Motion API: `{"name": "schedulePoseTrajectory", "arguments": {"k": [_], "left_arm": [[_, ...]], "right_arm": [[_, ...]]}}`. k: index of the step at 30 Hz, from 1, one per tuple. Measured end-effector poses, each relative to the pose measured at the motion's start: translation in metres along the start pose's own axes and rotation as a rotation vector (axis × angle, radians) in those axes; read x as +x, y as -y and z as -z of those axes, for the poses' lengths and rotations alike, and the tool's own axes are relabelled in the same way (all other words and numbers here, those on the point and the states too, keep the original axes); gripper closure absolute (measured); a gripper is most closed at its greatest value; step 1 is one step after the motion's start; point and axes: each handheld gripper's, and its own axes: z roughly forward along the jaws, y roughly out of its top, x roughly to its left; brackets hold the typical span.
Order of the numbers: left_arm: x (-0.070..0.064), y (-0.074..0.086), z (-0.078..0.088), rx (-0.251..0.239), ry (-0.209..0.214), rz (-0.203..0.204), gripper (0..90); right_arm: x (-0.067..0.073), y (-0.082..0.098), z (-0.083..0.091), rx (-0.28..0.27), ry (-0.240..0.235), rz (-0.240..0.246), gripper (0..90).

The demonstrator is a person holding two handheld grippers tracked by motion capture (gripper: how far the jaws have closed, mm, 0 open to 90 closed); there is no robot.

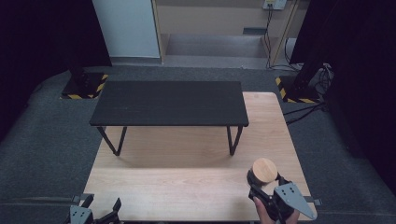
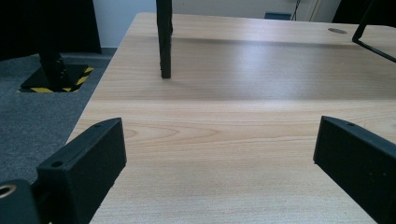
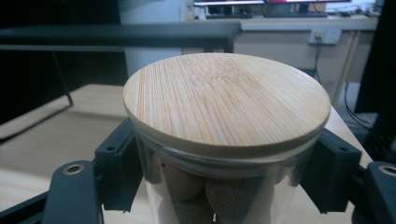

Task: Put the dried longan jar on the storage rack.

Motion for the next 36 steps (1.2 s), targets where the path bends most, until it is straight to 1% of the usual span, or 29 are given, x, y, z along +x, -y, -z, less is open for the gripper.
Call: {"name": "schedulePoseTrajectory", "arguments": {"k": [2, 7, 10, 13, 17, 21, 25, 27, 30, 33, 36], "left_arm": [[0.001, 0.000, 0.001, -0.002, 0.001, 0.004, 1.2], [0.002, 0.000, 0.002, -0.007, 0.002, 0.009, 1.3], [0.002, 0.000, 0.002, -0.006, 0.006, 0.010, 1.3], [0.003, 0.001, 0.002, -0.008, 0.010, 0.014, 1.4], [0.003, 0.000, 0.000, -0.007, 0.018, 0.016, 1.5], [0.004, 0.000, -0.002, -0.008, 0.026, 0.023, 1.5], [0.005, 0.000, -0.003, -0.009, 0.033, 0.024, 1.6], [0.005, -0.001, -0.004, -0.008, 0.036, 0.025, 1.6], [0.006, -0.001, -0.005, -0.005, 0.041, 0.027, 1.6], [0.006, -0.001, -0.007, -0.003, 0.042, 0.030, 1.6], [0.007, -0.001, -0.008, 0.001, 0.043, 0.031, 1.6]], "right_arm": [[0.002, -0.011, -0.008, -0.013, -0.021, 0.000, 26.0], [0.007, -0.043, -0.031, -0.024, -0.070, 0.014, 26.0], [0.011, -0.061, -0.044, -0.033, -0.090, 0.037, 26.0], [0.013, -0.078, -0.059, -0.040, -0.113, 0.038, 26.0], [0.018, -0.100, -0.079, -0.037, -0.123, 0.064, 26.0], [0.023, -0.117, -0.102, -0.029, -0.129, 0.085, 26.0], [0.026, -0.128, -0.128, -0.012, -0.130, 0.095, 26.0], [0.025, -0.132, -0.142, -0.004, -0.128, 0.083, 25.9], [0.024, -0.134, -0.161, 0.006, -0.113, 0.077, 26.0], [0.023, -0.135, -0.177, 0.026, -0.088, 0.080, 26.0], [0.022, -0.135, -0.190, 0.050, -0.075, 0.083, 26.0]]}}
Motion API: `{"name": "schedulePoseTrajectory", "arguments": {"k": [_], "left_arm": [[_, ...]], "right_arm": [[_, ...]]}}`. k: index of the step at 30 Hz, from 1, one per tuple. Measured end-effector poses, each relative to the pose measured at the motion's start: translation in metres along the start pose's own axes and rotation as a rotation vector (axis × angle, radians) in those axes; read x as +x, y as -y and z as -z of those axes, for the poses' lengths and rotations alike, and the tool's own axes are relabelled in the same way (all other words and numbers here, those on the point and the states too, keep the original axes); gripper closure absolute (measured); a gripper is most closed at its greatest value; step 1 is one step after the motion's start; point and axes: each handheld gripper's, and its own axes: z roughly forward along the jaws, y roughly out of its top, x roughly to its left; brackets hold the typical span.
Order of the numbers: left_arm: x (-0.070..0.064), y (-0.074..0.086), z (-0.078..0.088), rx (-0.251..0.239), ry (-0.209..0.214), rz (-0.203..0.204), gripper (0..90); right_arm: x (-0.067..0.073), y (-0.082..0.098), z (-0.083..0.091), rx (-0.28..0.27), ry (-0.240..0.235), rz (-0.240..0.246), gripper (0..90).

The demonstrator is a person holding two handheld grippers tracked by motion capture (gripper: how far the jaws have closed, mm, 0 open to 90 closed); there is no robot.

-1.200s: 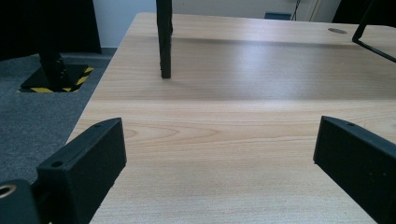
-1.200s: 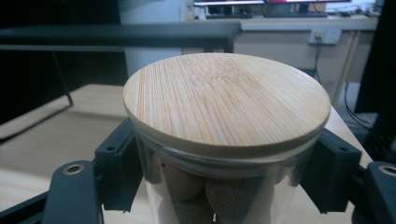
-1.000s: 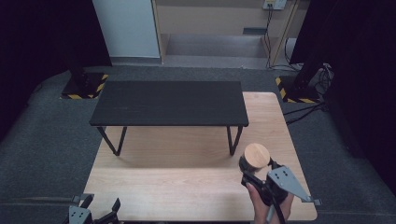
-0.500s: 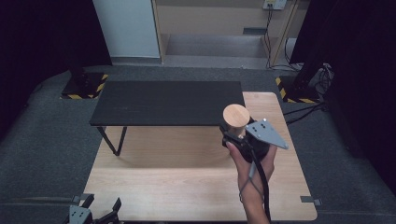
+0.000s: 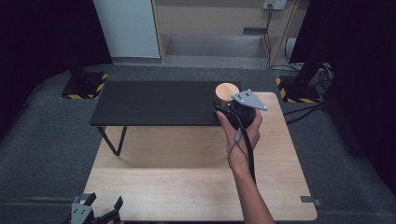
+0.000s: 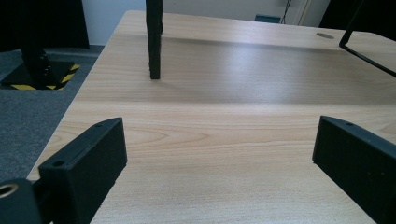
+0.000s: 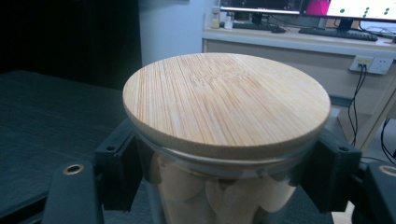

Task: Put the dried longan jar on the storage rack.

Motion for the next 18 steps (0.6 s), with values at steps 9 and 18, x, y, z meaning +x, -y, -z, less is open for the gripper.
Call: {"name": "schedulePoseTrajectory", "arguments": {"k": [9, 18], "left_arm": [[0.002, 0.000, -0.004, 0.003, -0.001, 0.006, 1.7], [0.001, 0.001, -0.005, 0.006, 0.002, 0.004, 1.7]], "right_arm": [[-0.004, 0.002, -0.013, 0.032, 0.010, -0.007, 25.9], [-0.008, 0.004, -0.017, 0.040, 0.004, -0.020, 25.9]]}}
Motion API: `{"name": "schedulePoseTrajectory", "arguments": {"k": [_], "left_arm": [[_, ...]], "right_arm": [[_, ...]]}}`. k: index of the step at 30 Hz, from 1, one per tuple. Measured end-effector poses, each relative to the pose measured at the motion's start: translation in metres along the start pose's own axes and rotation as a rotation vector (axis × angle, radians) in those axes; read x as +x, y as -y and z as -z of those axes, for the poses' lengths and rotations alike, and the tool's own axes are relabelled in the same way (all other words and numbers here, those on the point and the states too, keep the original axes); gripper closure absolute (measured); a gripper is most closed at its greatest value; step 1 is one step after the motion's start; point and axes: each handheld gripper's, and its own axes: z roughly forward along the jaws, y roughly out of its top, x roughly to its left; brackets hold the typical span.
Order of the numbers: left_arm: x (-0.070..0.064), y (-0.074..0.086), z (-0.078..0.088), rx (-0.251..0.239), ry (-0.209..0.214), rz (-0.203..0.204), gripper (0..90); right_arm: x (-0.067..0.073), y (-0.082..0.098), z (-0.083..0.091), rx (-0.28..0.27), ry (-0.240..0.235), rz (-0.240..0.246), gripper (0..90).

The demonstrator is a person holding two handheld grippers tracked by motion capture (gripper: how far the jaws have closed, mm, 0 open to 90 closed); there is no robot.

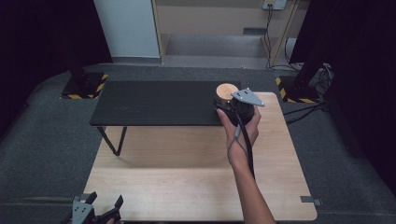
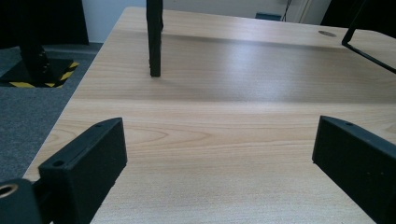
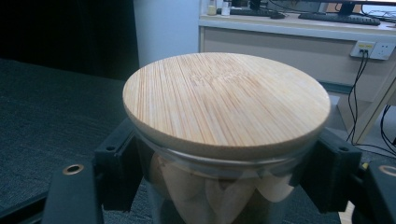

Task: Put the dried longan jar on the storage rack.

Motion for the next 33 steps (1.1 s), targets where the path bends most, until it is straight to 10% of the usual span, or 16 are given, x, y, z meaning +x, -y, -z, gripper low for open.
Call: {"name": "schedulePoseTrajectory", "arguments": {"k": [10, 19, 33], "left_arm": [[-0.0001, 0.0003, -0.0003, 0.001, 0.000, 0.003, 1.7], [-0.0001, 0.0003, -0.0001, 0.002, 0.001, 0.002, 1.7], [-0.0002, 0.0000, 0.0006, 0.001, 0.003, 0.001, 1.7]], "right_arm": [[-0.0037, 0.0031, -0.0009, -0.011, -0.012, -0.013, 24.9], [-0.0004, 0.0085, -0.0016, -0.042, 0.010, -0.021, 0.7], [0.0038, 0.0083, 0.0047, -0.052, -0.009, 0.003, 0.6]]}}
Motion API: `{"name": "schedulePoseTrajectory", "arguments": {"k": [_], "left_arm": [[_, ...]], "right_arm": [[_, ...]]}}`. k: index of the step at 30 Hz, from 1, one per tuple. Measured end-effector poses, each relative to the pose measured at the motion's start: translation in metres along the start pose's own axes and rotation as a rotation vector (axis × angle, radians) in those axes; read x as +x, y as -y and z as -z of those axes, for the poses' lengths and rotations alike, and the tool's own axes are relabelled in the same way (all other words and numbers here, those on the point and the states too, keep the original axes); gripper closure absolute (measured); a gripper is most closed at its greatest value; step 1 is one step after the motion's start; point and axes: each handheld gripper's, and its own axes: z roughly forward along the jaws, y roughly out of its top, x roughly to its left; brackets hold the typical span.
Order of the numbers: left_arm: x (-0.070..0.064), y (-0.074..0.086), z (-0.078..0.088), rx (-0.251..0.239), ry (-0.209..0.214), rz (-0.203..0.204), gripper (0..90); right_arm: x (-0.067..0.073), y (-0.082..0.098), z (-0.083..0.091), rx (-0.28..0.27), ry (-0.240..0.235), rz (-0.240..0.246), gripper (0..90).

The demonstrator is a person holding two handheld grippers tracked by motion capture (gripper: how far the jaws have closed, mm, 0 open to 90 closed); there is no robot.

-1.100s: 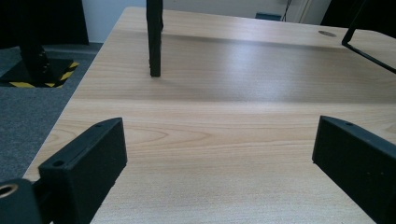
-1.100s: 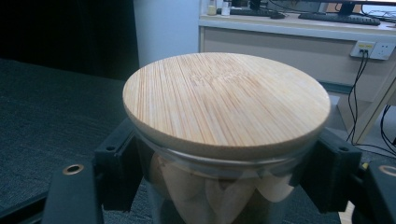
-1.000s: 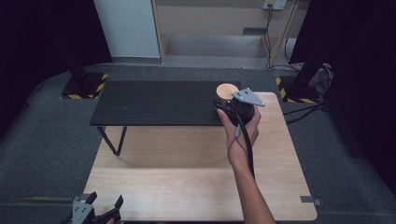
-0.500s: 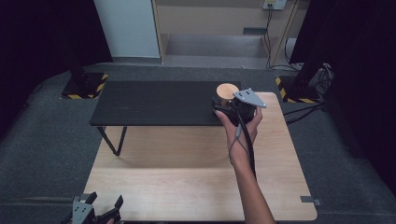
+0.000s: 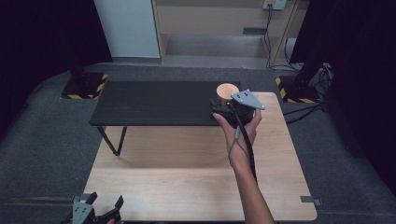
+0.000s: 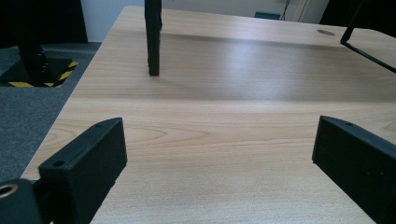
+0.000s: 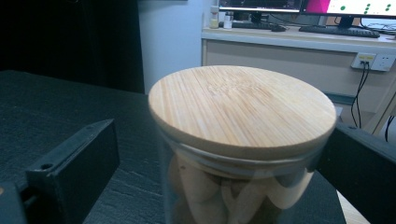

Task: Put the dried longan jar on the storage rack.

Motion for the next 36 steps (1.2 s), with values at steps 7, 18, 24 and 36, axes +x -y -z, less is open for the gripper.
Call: {"name": "schedulePoseTrajectory", "arguments": {"k": [7, 18, 24, 36], "left_arm": [[0.001, 0.000, 0.001, -0.001, 0.001, -0.001, 1.7], [0.000, 0.001, 0.002, -0.002, 0.004, 0.001, 1.7], [0.001, 0.001, 0.004, -0.005, -0.001, 0.002, 1.7], [0.000, 0.000, 0.004, -0.006, 0.009, -0.001, 1.7]], "right_arm": [[0.003, -0.001, 0.009, -0.003, -0.011, 0.009, 0.6], [0.004, 0.006, 0.020, -0.002, -0.011, 0.009, 0.7], [0.004, 0.011, 0.025, -0.006, -0.013, 0.002, 0.7], [0.011, 0.031, 0.051, -0.021, -0.032, -0.003, 0.7]]}}
